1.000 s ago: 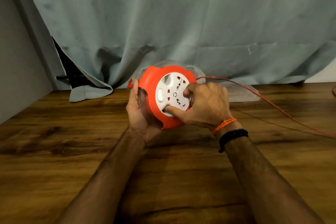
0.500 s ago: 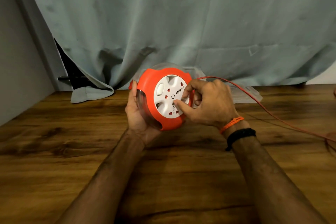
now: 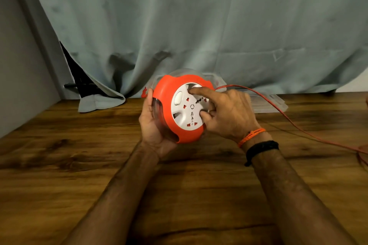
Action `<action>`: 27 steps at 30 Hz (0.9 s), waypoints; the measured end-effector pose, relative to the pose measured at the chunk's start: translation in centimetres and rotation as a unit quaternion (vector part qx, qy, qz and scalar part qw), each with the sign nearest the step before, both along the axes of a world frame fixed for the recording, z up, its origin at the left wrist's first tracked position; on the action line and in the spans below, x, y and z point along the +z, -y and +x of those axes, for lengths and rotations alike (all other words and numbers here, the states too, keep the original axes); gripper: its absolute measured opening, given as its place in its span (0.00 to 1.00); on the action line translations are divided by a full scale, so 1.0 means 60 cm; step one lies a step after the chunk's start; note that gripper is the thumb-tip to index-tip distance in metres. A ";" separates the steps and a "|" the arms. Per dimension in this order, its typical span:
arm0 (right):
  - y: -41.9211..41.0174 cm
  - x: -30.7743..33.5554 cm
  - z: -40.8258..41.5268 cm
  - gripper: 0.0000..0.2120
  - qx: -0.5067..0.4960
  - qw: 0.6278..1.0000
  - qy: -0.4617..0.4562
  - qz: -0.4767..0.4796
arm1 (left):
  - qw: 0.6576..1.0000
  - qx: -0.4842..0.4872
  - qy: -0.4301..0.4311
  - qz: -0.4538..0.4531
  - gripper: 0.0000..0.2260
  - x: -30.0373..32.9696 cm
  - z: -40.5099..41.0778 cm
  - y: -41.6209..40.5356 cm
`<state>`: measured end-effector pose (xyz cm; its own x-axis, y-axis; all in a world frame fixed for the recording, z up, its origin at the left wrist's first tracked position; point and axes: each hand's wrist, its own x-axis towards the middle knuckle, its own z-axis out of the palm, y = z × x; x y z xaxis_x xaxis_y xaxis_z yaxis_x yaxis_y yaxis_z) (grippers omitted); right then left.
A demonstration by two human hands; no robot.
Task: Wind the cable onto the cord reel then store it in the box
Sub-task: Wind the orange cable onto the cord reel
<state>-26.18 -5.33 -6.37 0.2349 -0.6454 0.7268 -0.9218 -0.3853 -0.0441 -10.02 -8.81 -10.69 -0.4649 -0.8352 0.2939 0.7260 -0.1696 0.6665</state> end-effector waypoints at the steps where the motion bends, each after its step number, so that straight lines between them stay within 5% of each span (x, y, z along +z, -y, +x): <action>1: 0.000 0.000 -0.002 0.28 -0.008 1.000 0.007 0.003 | 1.000 0.003 0.002 -0.001 0.40 0.000 0.001 0.000; 9: 0.002 -0.022 0.037 0.36 -0.116 0.990 0.082 0.011 | 0.999 0.052 -0.009 -0.004 0.34 0.009 -0.004 -0.007; 15: 0.000 -0.017 0.043 0.36 -0.104 0.990 0.089 0.020 | 0.999 0.039 -0.004 0.006 0.38 0.011 -0.001 -0.007; 22: -0.009 0.012 -0.005 0.15 0.029 0.997 0.073 0.020 | 1.000 0.002 -0.017 0.001 0.39 0.006 0.004 -0.004; 27: -0.012 0.012 -0.005 0.28 0.032 0.998 0.020 0.059 | 1.000 0.010 -0.015 -0.003 0.37 0.001 0.001 -0.002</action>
